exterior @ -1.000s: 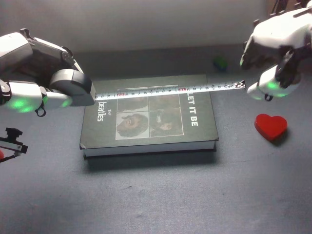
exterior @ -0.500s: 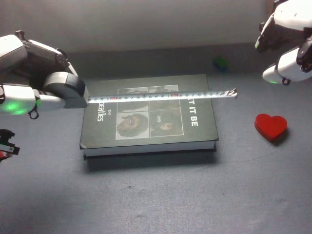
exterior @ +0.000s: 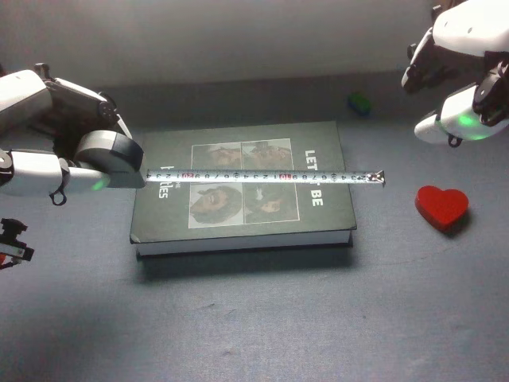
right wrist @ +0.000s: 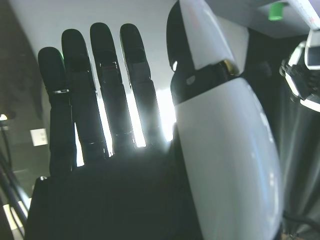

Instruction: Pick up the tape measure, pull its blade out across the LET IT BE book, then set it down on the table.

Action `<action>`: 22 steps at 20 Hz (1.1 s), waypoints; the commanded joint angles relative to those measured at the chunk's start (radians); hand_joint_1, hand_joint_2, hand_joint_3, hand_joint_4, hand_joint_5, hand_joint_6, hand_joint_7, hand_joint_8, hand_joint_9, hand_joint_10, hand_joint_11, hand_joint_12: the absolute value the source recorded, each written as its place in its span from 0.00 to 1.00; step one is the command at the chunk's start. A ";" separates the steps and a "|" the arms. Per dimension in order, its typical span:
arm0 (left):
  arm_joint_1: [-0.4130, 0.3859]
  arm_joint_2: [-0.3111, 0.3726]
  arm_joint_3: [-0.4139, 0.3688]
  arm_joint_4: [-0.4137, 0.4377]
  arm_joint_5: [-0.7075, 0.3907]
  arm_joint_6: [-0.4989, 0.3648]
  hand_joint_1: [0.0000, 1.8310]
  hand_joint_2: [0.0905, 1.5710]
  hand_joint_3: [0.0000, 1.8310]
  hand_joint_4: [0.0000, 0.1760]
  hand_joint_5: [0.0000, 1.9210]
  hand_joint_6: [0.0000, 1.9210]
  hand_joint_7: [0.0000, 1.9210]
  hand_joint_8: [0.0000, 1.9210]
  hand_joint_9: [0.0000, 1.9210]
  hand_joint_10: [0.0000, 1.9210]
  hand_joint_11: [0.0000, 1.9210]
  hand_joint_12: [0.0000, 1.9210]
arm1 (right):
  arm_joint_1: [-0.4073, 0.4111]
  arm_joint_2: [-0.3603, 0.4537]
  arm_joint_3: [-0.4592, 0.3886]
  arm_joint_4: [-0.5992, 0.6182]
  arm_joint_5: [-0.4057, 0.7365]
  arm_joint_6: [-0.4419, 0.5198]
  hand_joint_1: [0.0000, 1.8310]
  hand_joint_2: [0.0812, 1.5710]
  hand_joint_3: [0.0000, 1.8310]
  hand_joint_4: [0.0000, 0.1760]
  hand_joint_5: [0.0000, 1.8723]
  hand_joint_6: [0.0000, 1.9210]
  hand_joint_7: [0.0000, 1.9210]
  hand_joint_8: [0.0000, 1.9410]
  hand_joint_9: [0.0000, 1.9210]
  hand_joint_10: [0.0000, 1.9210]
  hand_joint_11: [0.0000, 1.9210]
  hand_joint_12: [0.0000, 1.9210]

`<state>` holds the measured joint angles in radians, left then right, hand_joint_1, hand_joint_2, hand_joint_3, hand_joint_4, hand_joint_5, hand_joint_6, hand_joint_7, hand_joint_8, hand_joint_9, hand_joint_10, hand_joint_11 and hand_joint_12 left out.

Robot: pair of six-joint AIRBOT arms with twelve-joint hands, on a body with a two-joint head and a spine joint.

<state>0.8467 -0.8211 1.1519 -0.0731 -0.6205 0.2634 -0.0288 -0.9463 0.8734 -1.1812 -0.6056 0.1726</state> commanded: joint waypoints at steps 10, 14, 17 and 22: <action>-0.013 0.006 0.016 -0.011 -0.121 -0.050 0.75 0.71 0.00 0.00 0.46 0.45 0.46 0.62 0.46 0.70 0.46 0.62 | 0.009 0.009 -0.024 -0.057 0.032 0.017 0.45 0.70 0.00 0.00 0.38 0.00 0.39 0.00 0.37 0.00 0.17 0.51; -0.025 0.010 0.017 -0.012 -0.117 -0.055 0.75 0.71 0.00 0.00 0.47 0.44 0.46 0.62 0.46 0.70 0.46 0.61 | 0.009 0.009 -0.028 -0.057 0.036 0.018 0.45 0.70 0.00 0.00 0.38 0.00 0.39 0.00 0.38 0.00 0.17 0.51; -0.034 0.010 0.018 -0.011 -0.117 -0.055 0.75 0.71 0.00 0.00 0.48 0.43 0.47 0.61 0.46 0.70 0.46 0.61 | 0.008 0.009 -0.030 -0.057 0.036 0.018 0.45 0.70 0.00 0.00 0.38 0.00 0.39 0.00 0.38 0.00 0.17 0.50; -0.052 0.012 0.028 0.007 -0.117 -0.055 0.75 0.71 0.00 0.00 0.46 0.45 0.48 0.59 0.47 0.69 0.46 0.60 | -0.002 0.008 -0.037 -0.062 0.037 0.019 0.45 0.70 0.00 0.00 0.38 0.00 0.39 0.00 0.38 0.00 0.18 0.51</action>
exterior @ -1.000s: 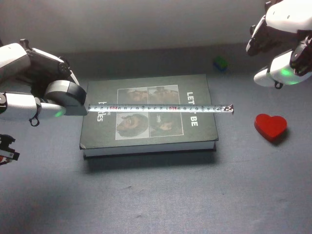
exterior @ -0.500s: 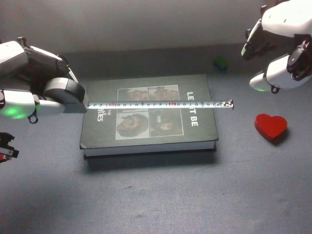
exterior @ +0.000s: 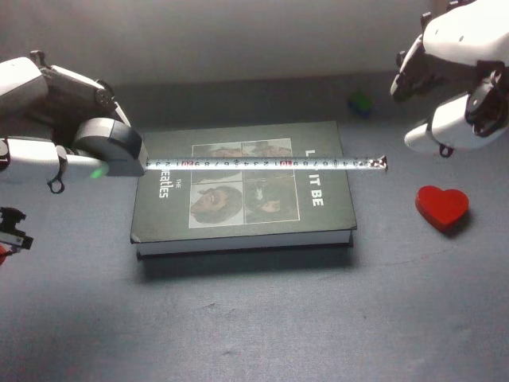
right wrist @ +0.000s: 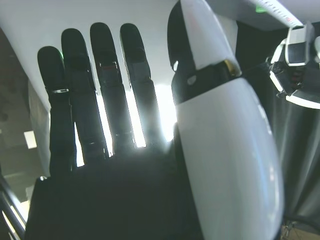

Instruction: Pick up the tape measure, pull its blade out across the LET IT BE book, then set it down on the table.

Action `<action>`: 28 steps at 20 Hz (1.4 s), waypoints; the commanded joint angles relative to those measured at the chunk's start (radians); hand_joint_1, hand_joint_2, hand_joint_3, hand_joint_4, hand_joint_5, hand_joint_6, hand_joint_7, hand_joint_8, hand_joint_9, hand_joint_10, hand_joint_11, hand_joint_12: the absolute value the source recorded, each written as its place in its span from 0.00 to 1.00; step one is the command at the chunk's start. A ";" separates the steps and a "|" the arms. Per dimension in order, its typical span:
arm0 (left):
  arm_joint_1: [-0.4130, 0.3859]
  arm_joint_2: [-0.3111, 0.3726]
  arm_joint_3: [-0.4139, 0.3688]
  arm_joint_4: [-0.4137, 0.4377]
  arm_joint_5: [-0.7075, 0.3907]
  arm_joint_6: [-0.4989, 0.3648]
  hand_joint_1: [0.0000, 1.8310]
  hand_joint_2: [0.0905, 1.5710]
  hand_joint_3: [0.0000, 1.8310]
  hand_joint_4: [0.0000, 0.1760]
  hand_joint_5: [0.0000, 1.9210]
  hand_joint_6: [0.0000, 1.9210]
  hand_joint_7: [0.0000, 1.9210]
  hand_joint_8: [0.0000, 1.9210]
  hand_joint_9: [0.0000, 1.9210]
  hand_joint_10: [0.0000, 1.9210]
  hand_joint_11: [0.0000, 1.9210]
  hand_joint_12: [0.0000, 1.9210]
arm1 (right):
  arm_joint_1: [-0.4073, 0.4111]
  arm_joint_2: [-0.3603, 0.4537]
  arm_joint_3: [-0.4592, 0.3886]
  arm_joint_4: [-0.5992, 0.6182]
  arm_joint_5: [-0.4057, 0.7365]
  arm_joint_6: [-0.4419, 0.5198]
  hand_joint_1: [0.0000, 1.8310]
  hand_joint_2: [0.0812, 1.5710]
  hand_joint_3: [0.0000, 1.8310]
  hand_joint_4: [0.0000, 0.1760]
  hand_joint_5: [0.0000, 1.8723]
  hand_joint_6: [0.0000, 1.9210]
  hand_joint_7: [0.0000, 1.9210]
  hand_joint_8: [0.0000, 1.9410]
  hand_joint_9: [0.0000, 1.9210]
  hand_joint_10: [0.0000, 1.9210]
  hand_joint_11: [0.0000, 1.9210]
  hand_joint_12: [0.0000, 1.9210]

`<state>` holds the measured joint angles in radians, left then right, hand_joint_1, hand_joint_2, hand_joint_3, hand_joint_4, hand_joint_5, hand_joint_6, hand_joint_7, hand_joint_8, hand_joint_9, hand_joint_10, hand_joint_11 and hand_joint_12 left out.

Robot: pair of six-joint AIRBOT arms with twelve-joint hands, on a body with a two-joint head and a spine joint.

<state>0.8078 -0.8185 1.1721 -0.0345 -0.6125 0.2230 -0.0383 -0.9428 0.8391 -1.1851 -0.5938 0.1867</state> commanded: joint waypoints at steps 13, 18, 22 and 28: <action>-0.036 0.012 0.015 -0.020 -0.118 -0.015 0.75 0.69 0.00 0.00 0.49 0.42 0.50 0.55 0.48 0.67 0.48 0.60 | -0.057 -0.073 -0.015 -0.343 -0.051 0.257 0.45 0.70 0.00 0.00 0.38 0.00 0.39 0.00 0.38 0.00 0.18 0.51; -0.039 0.012 0.019 -0.020 -0.118 -0.015 0.75 0.70 0.00 0.00 0.48 0.43 0.50 0.55 0.48 0.67 0.46 0.59 | -0.083 -0.139 -0.016 -0.412 -0.121 0.298 0.45 0.70 0.00 0.00 0.38 0.00 0.40 0.00 0.39 0.00 0.18 0.51; -0.039 0.012 0.018 -0.016 -0.118 -0.015 0.75 0.69 0.00 0.00 0.48 0.44 0.50 0.55 0.48 0.67 0.46 0.60 | -0.110 -0.179 -0.016 -0.468 -0.160 0.329 0.45 0.70 0.00 0.00 0.39 0.00 0.40 0.00 0.38 0.00 0.18 0.51; -0.041 0.012 0.022 -0.016 -0.118 -0.015 0.75 0.71 0.00 0.00 0.44 0.47 0.50 0.56 0.47 0.69 0.47 0.61 | -0.129 -0.217 -0.015 -0.521 -0.201 0.351 0.45 0.70 0.00 0.00 0.39 0.00 0.41 0.00 0.39 0.00 0.19 0.51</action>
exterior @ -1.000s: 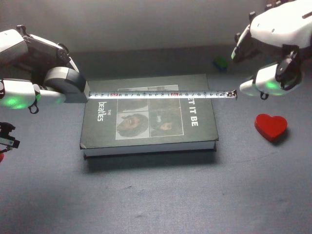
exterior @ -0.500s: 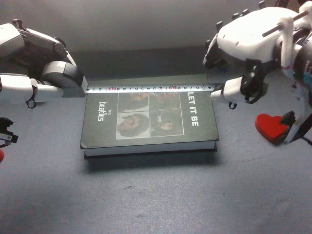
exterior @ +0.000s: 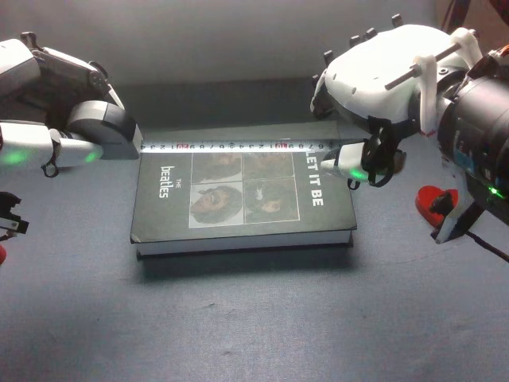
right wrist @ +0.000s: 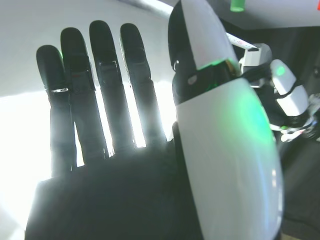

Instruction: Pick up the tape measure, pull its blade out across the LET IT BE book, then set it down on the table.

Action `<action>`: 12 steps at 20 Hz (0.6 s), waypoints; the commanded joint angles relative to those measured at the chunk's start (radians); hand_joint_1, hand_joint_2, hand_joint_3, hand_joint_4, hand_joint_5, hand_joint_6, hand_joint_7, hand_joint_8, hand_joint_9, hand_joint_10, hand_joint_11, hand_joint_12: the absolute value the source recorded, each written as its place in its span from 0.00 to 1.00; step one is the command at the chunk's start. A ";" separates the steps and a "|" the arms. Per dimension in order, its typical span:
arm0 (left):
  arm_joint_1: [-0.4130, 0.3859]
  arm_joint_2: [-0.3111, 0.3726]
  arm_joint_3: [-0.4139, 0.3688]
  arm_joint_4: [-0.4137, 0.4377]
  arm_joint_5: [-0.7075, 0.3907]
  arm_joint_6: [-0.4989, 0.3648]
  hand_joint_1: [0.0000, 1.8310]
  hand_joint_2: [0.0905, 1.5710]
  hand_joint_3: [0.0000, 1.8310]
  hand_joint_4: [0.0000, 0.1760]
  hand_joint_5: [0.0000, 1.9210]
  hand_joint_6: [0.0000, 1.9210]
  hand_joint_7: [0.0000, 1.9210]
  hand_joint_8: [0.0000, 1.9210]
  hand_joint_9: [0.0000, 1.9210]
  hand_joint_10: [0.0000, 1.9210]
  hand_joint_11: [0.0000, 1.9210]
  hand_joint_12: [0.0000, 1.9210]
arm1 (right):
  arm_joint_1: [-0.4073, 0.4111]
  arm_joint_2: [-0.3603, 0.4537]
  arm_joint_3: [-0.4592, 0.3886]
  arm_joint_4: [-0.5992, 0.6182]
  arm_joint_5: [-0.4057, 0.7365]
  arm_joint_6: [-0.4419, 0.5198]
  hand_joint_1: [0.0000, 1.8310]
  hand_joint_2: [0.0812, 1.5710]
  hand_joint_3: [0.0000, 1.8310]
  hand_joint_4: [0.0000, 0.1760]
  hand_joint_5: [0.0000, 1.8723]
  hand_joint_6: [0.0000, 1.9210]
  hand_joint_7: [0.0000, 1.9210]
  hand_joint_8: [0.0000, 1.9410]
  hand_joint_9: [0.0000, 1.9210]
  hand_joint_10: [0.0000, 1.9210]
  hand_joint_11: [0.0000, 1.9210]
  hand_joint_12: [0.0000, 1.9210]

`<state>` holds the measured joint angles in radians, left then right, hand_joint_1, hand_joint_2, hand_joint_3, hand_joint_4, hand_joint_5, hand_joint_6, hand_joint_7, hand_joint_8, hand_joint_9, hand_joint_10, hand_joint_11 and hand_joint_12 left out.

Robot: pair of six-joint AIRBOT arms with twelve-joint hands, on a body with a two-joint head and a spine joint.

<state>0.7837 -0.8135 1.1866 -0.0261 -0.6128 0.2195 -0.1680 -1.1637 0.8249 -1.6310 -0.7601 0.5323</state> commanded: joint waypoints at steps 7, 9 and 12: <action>-0.018 0.007 0.010 -0.024 -0.119 -0.011 0.75 0.70 0.00 0.00 0.45 0.46 0.50 0.55 0.47 0.68 0.46 0.60 | -0.010 -0.016 0.006 -0.147 -0.059 0.058 0.45 0.70 0.00 0.00 0.40 0.00 0.41 0.00 0.40 0.01 0.19 0.51; -0.018 0.007 0.011 -0.024 -0.120 -0.011 0.75 0.70 0.00 0.00 0.45 0.46 0.50 0.56 0.47 0.69 0.46 0.61 | -0.017 -0.026 0.019 -0.149 -0.066 0.059 0.45 0.70 0.00 0.00 0.40 0.00 0.41 0.00 0.40 0.01 0.19 0.51; -0.022 0.007 0.012 -0.024 -0.122 -0.011 0.75 0.70 0.00 0.00 0.45 0.46 0.49 0.57 0.46 0.69 0.46 0.61 | -0.026 -0.041 0.038 -0.149 -0.072 0.065 0.45 0.70 0.00 0.00 0.40 0.00 0.41 0.00 0.40 0.01 0.19 0.51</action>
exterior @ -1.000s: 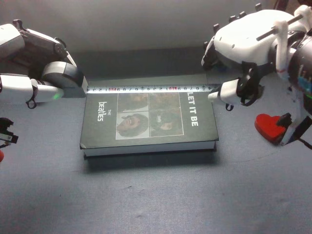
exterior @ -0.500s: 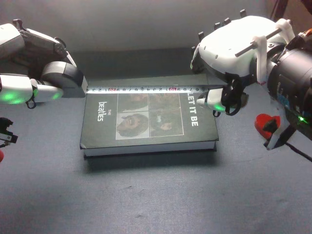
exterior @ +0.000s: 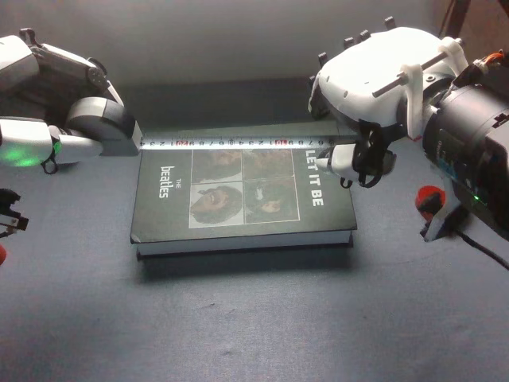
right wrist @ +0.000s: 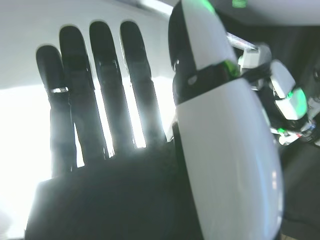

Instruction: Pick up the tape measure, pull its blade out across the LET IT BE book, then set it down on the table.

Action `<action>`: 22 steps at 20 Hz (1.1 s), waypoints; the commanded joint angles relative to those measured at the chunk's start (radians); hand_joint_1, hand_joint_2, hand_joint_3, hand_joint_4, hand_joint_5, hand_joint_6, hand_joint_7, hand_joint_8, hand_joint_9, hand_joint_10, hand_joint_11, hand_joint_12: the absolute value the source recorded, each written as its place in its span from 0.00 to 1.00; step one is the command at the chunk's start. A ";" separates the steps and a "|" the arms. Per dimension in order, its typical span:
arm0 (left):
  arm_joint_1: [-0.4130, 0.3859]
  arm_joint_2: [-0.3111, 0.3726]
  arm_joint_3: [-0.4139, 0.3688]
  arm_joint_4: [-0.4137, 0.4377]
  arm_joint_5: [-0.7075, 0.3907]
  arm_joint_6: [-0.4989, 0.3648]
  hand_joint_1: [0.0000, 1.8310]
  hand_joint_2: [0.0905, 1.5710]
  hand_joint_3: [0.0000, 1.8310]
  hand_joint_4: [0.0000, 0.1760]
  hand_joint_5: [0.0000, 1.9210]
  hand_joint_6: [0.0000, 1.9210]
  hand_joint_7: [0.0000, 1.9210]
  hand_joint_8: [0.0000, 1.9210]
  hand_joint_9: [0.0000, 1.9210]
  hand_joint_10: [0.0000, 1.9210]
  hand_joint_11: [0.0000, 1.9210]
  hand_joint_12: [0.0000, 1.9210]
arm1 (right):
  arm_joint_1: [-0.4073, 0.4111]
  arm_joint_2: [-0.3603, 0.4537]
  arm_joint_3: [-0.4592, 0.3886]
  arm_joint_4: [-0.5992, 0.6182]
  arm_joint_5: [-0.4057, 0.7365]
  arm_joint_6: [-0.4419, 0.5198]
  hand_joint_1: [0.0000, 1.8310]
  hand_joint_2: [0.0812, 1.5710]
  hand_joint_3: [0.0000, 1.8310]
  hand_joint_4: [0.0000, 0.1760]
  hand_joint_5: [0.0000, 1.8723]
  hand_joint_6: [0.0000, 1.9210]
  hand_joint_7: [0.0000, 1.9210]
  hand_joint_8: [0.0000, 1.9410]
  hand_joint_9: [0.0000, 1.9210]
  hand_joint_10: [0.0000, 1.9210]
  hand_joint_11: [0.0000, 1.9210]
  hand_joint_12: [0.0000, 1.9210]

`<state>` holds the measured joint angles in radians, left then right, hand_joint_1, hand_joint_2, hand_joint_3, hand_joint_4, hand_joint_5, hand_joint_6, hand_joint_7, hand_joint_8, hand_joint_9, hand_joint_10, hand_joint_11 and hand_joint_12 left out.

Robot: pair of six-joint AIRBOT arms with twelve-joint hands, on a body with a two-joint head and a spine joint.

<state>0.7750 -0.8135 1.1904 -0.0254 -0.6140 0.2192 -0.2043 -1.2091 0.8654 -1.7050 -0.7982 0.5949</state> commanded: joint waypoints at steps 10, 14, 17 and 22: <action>-0.013 0.007 0.008 -0.024 -0.121 -0.011 0.75 0.70 0.00 0.00 0.45 0.47 0.50 0.56 0.47 0.69 0.45 0.61 | 0.008 -0.005 0.008 -0.096 -0.036 0.020 0.45 0.70 0.00 0.00 0.40 0.00 0.42 0.00 0.40 0.00 0.20 0.51; -0.013 0.007 0.007 -0.024 -0.122 -0.011 0.75 0.70 0.00 0.00 0.46 0.46 0.50 0.54 0.48 0.68 0.47 0.61 | 0.007 -0.005 0.008 -0.097 -0.036 0.020 0.45 0.70 0.00 0.00 0.40 0.00 0.42 0.00 0.41 0.01 0.20 0.51; -0.013 0.008 0.008 -0.024 -0.123 -0.011 0.75 0.70 0.00 0.00 0.46 0.46 0.50 0.55 0.47 0.69 0.47 0.61 | 0.007 -0.004 0.008 -0.097 -0.036 0.020 0.64 0.72 0.00 0.00 0.46 0.43 0.55 0.38 0.58 0.08 0.37 0.58; -0.013 0.008 0.009 -0.024 -0.127 -0.011 0.75 0.70 0.00 0.00 0.47 0.45 0.50 0.54 0.47 0.68 0.47 0.61 | 0.009 -0.002 0.008 -0.099 -0.031 0.020 0.74 0.73 0.00 0.00 0.42 0.58 0.50 0.54 0.42 0.73 0.40 0.70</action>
<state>0.7750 -0.8135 1.1904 -0.0231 -0.6151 0.2192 -0.2043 -1.2156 0.8738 -1.7245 -0.7971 0.6144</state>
